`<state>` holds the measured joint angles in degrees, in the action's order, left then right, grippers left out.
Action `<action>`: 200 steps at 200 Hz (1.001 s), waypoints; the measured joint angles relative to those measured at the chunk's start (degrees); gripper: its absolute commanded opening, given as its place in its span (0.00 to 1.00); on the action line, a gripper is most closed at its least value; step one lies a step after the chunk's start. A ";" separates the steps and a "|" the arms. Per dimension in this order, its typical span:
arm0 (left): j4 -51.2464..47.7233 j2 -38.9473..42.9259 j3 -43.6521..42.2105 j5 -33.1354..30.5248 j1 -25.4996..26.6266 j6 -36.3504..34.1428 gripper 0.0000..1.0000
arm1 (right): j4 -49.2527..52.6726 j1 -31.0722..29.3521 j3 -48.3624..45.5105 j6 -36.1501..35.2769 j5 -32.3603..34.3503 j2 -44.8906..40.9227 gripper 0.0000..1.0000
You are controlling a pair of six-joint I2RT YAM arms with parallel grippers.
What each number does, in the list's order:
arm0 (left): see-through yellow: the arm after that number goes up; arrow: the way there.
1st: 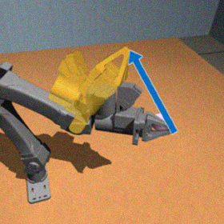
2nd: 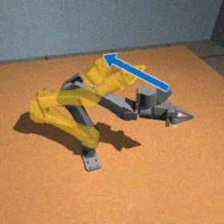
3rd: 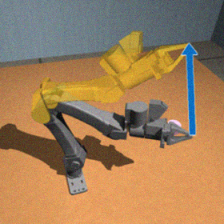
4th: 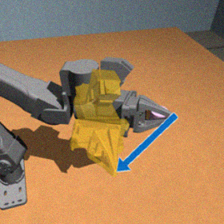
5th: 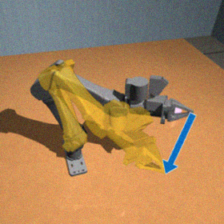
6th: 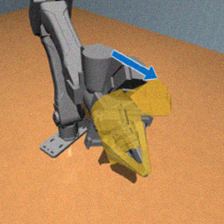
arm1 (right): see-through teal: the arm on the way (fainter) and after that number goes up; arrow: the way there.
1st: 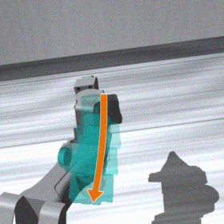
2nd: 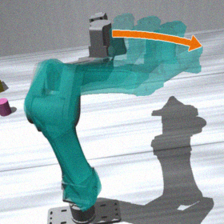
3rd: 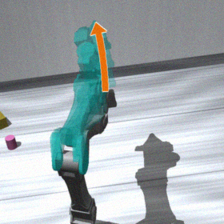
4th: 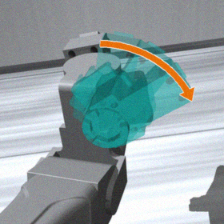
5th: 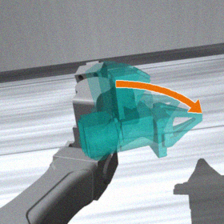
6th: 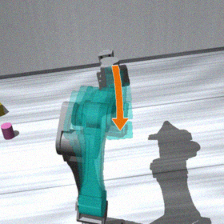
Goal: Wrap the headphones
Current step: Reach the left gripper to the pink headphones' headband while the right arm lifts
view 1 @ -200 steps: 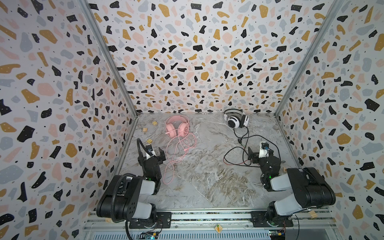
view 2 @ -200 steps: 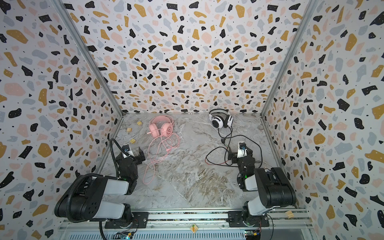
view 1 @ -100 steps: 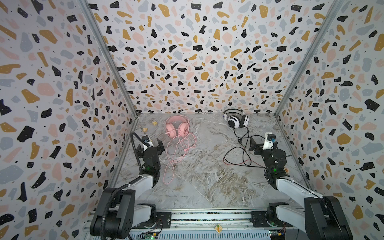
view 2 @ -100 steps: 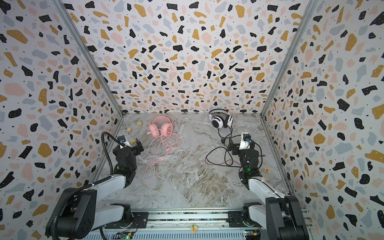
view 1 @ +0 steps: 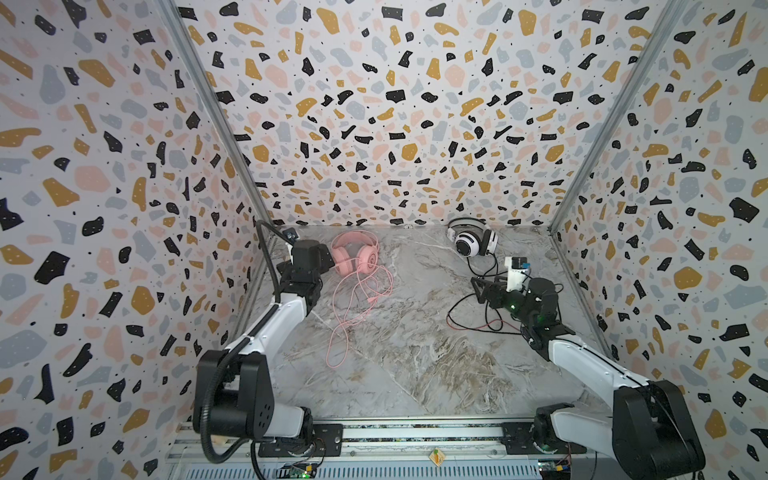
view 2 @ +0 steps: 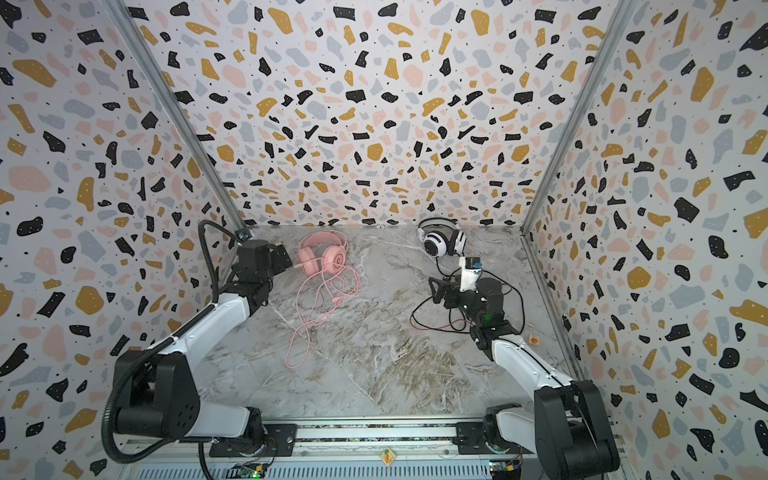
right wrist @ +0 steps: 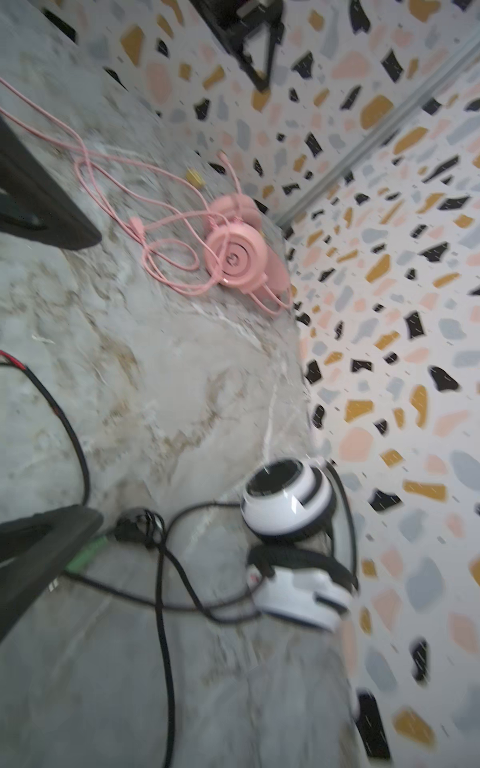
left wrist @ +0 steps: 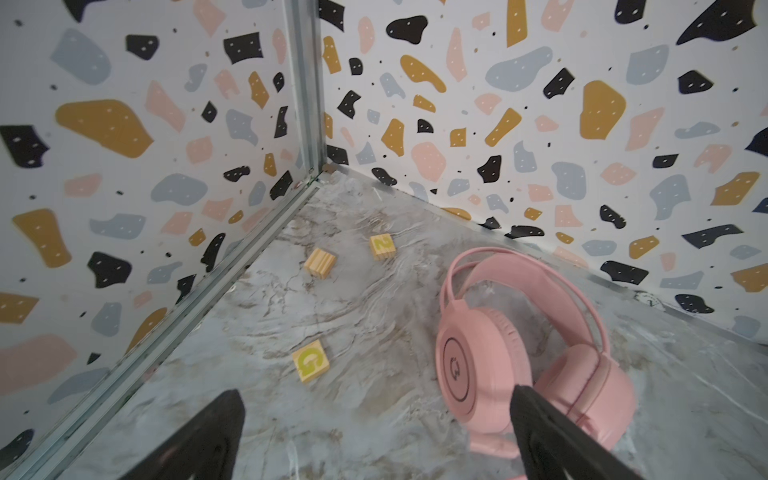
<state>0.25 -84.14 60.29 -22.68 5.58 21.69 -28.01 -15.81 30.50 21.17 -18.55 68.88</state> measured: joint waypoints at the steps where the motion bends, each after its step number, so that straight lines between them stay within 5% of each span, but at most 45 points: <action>1: -0.26 -0.20 0.35 0.07 -0.02 0.00 1.00 | 0.13 -0.59 0.00 -0.04 0.00 0.07 0.98; 49: -16.61 -17.92 26.56 7.87 -0.66 -0.66 1.00 | 1.60 -16.28 1.66 -2.99 4.07 5.49 0.98; 121: -36.61 -46.05 61.59 12.76 -0.70 -3.69 0.98 | -3.54 -24.94 -2.89 -5.07 12.33 9.07 0.98; 162: -39.80 -55.04 68.74 14.56 -0.72 -4.26 0.90 | -5.53 -24.92 -3.63 -5.46 15.28 9.64 0.98; 200: -38.56 -56.48 66.82 17.88 -0.76 -2.64 0.87 | -6.38 -24.92 -3.63 -5.22 15.63 10.73 0.98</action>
<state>-38.30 -140.62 127.11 -4.80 4.82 19.05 -34.39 -40.73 26.87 15.94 -2.92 79.61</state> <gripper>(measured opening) 0.884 0.985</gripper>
